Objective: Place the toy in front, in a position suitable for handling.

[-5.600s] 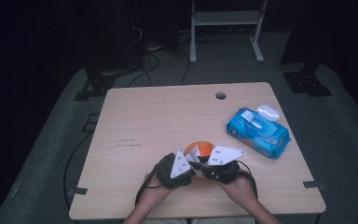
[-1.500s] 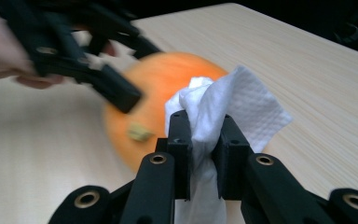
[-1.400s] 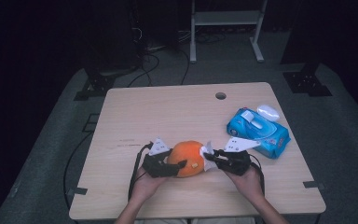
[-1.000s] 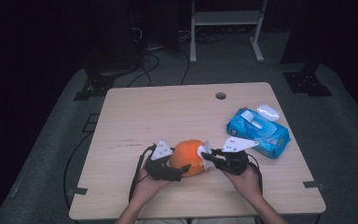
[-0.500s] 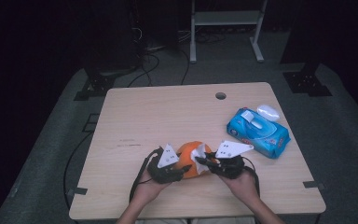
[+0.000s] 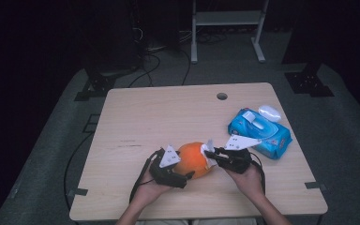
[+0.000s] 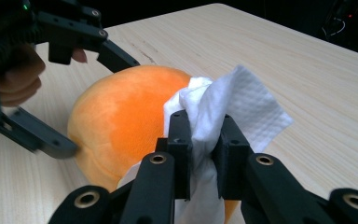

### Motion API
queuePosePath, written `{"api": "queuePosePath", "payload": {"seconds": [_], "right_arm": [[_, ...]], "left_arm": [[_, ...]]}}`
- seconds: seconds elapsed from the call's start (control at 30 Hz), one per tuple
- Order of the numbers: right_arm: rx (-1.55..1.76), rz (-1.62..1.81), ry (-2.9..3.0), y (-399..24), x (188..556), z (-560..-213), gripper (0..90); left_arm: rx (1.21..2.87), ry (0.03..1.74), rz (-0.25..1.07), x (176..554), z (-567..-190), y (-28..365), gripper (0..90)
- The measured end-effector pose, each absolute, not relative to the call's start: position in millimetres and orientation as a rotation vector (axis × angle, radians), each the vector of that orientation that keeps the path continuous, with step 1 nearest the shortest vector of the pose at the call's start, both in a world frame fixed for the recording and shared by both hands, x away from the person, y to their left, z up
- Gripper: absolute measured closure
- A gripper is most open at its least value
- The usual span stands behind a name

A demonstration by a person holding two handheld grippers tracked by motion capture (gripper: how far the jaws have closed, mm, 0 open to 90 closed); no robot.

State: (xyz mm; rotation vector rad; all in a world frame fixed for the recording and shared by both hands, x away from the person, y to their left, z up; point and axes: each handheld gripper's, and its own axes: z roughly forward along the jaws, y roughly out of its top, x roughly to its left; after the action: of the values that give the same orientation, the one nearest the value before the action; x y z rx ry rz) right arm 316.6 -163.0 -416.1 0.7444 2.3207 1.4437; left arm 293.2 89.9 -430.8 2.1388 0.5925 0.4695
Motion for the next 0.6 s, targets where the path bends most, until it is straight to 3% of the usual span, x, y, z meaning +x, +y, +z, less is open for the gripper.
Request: {"api": "queuePosePath", "payload": {"seconds": [0.07, 0.13, 0.27, 0.43, 0.6], "right_arm": [[0.74, 1.441, 2.321, -160.5, 315.5, -416.0, 77.8], [0.73, 1.442, 2.319, -158.7, 312.9, -414.2, 77.8], [0.635, 1.488, 2.319, -147.5, 298.0, -402.1, 77.7], [0.54, 1.472, 2.338, -135.1, 285.6, -396.0, 77.8], [0.664, 1.488, 2.336, -151.2, 304.2, -408.3, 77.7]], "left_arm": [[2.147, 0.573, 0.51, 289.9, -430.8, 89.5, 36.5], [2.148, 0.559, 0.509, 289.7, -425.4, 91.6, 46.2], [2.11, 0.56, 0.384, 291.4, -414.0, 95.7, 51.1], [2.107, 0.584, 0.317, 293.7, -417.5, 96.6, 48.2], [2.083, 0.6, 0.322, 293.8, -419.9, 94.6, 19.4]]}}
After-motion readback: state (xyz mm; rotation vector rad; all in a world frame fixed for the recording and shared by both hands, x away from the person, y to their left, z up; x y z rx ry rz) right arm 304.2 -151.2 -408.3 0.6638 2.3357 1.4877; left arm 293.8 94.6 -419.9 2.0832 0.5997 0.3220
